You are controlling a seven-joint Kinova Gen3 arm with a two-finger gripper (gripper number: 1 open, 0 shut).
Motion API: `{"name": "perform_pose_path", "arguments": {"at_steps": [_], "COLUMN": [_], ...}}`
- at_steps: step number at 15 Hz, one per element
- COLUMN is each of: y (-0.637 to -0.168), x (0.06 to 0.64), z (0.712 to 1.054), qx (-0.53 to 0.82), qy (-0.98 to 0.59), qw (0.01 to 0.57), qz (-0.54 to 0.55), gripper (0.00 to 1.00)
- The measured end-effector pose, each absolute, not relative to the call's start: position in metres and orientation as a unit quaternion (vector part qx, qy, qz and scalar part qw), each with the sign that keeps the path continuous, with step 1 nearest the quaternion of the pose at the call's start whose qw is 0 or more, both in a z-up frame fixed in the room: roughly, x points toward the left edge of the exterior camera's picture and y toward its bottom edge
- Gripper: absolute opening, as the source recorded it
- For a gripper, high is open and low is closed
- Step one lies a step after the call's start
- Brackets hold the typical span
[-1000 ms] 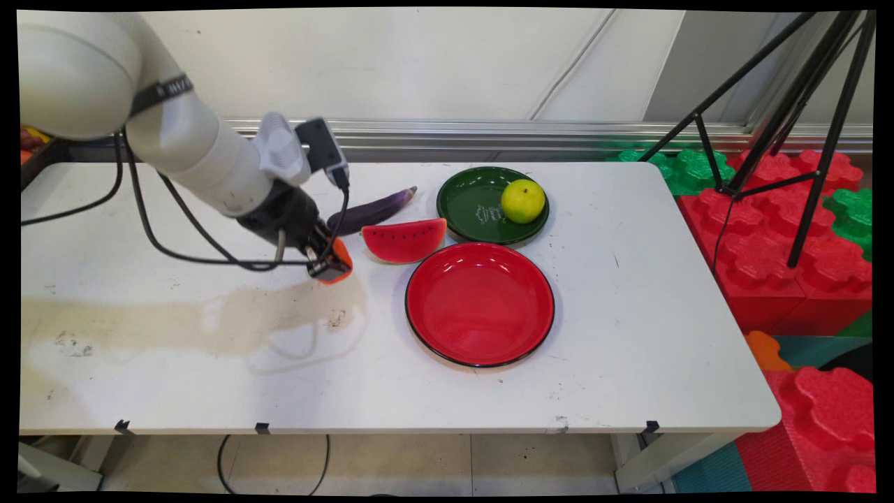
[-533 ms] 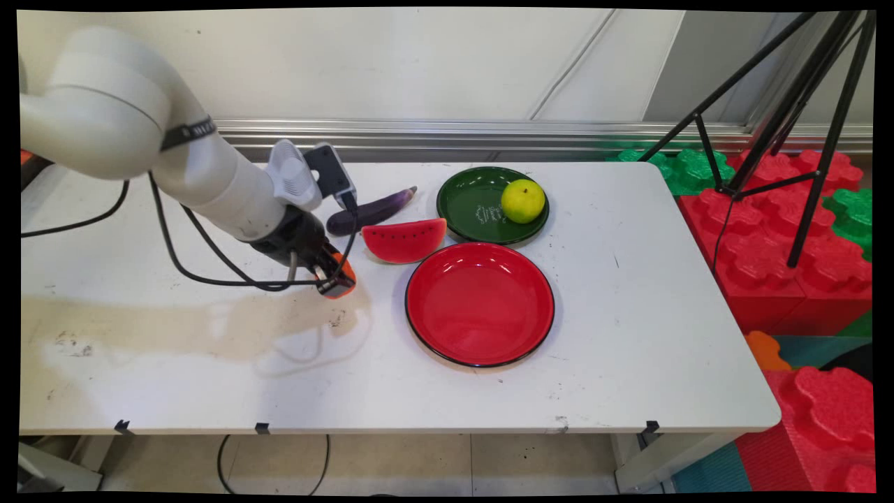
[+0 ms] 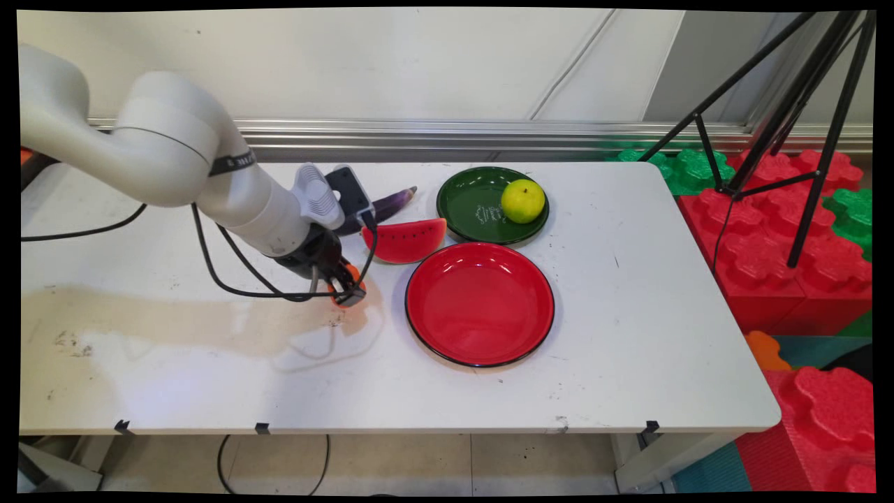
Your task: Place the picked object on the table
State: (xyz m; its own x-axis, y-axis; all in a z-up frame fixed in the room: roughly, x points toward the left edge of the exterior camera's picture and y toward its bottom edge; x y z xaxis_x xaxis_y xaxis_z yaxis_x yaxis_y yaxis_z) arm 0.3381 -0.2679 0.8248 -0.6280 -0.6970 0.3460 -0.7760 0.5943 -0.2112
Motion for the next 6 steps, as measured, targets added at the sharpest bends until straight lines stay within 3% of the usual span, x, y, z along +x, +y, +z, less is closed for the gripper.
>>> {"name": "perform_pose_path", "arguments": {"at_steps": [2,3,6], "y": [-0.2703,-0.2711,-0.2739], "x": [0.3366,0.3359,0.3345], "z": [0.8208,0.8195,0.8145], "qx": [0.416,0.415,0.413], "qy": [-0.886,-0.886,-0.888], "qw": [0.112,0.111,0.108], "qz": [0.173,0.173,0.173], "gripper": [0.0,1.0,1.0]}}
